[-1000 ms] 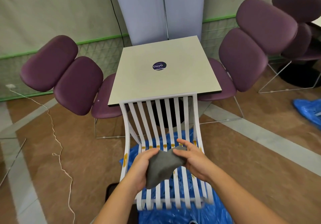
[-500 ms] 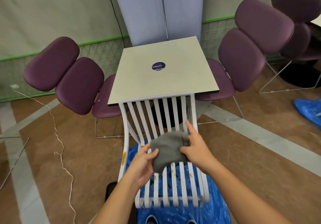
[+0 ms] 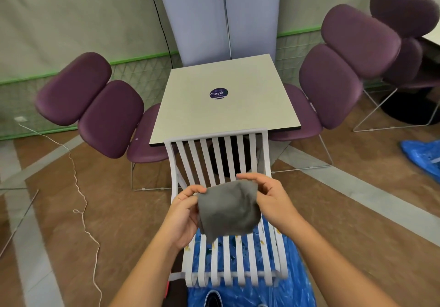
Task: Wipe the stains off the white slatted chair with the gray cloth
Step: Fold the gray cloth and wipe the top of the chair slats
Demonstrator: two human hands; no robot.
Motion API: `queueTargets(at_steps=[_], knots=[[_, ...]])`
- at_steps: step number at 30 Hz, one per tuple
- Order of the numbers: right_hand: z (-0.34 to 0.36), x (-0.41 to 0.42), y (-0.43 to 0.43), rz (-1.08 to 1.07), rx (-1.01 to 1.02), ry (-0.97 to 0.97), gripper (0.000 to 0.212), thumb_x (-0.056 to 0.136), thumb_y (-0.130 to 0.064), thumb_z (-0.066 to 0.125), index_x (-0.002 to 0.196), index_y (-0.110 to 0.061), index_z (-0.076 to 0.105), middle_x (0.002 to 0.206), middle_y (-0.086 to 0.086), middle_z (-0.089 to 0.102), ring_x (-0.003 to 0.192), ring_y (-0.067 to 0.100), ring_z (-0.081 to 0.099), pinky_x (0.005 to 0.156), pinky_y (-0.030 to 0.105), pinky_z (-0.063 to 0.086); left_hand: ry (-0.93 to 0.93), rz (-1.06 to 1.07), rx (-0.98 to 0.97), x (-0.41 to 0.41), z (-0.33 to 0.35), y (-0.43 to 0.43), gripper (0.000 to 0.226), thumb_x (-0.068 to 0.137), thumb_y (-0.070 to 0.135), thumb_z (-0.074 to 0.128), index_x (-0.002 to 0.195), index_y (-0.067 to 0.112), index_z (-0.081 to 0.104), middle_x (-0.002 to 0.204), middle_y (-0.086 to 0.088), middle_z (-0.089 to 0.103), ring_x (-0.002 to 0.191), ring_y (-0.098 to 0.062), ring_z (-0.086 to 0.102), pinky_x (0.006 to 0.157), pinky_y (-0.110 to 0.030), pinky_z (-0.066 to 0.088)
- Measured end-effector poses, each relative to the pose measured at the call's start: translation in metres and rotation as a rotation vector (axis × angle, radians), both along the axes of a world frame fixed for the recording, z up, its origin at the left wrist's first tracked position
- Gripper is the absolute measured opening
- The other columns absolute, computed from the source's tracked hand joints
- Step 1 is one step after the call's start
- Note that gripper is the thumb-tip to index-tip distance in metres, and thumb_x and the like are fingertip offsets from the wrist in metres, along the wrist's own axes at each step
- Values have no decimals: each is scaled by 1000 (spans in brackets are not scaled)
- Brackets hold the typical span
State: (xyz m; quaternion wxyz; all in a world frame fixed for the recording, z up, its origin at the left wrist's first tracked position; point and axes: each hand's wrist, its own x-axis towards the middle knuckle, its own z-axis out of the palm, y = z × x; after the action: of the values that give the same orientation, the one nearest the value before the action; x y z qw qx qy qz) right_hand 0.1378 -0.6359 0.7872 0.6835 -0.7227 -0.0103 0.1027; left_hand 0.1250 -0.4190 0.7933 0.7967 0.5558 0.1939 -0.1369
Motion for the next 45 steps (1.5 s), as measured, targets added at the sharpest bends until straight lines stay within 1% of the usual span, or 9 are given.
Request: queueTargets(at_steps=[5,9,12,19,25,31,35,39,45], knots=[[-16,-4,21,-59,80,340,25,104,-26,49,117,-25,70,112,2,74,105,23,68,97,49,54,118,30,-104,-4,-13,10,18,101,19,52,102,9,67,112,-23,67,98,-34,64,81,-41,53],[-28,-15,44,-247,303,638,28,100,-32,52,109,-12,69,112,17,72,105,30,66,95,52,54,224,26,-201,-7,-24,22,55,100,56,45,128,10,58,126,-22,67,120,-35,64,101,-50,49],[-33,-23,56,-247,462,727,45,102,-45,43,116,-13,71,105,11,77,107,31,68,86,45,56,166,-65,-33,-10,-35,26,46,94,33,65,128,3,63,126,-18,68,118,-30,65,104,-44,48],[-38,-20,79,-31,770,776,68,96,-59,41,135,-7,61,135,21,61,130,40,53,112,59,36,131,1,110,-2,-43,49,27,97,24,63,117,7,71,109,-8,76,107,-25,69,84,-36,55],[-33,-10,131,-5,361,610,69,70,-26,91,130,-16,60,118,9,72,112,31,68,93,51,57,67,73,214,14,-48,72,24,99,35,60,107,17,74,101,-8,76,97,-28,73,81,-47,61],[-38,4,167,5,402,778,50,77,-29,84,121,-13,66,111,15,74,111,37,67,87,43,56,-15,147,393,30,-59,87,28,96,42,62,81,24,75,81,-2,73,88,-26,70,82,-48,59],[-55,13,188,-21,123,629,54,86,-47,72,133,-25,58,120,2,70,112,20,65,101,41,51,-25,126,404,41,-70,96,30,95,38,65,76,17,75,78,-7,72,84,-27,70,78,-44,59],[-69,41,198,40,-12,498,42,98,-57,48,136,-38,49,129,-3,60,104,7,59,76,24,49,-15,-1,380,69,-96,115,22,96,38,63,89,25,80,88,4,76,91,-15,71,84,-37,58],[-116,123,167,-274,86,585,49,95,-50,54,136,-24,49,131,4,57,119,25,55,110,52,41,49,-191,467,140,-168,154,26,99,36,58,88,25,79,85,-3,69,82,-21,63,76,-42,54]])
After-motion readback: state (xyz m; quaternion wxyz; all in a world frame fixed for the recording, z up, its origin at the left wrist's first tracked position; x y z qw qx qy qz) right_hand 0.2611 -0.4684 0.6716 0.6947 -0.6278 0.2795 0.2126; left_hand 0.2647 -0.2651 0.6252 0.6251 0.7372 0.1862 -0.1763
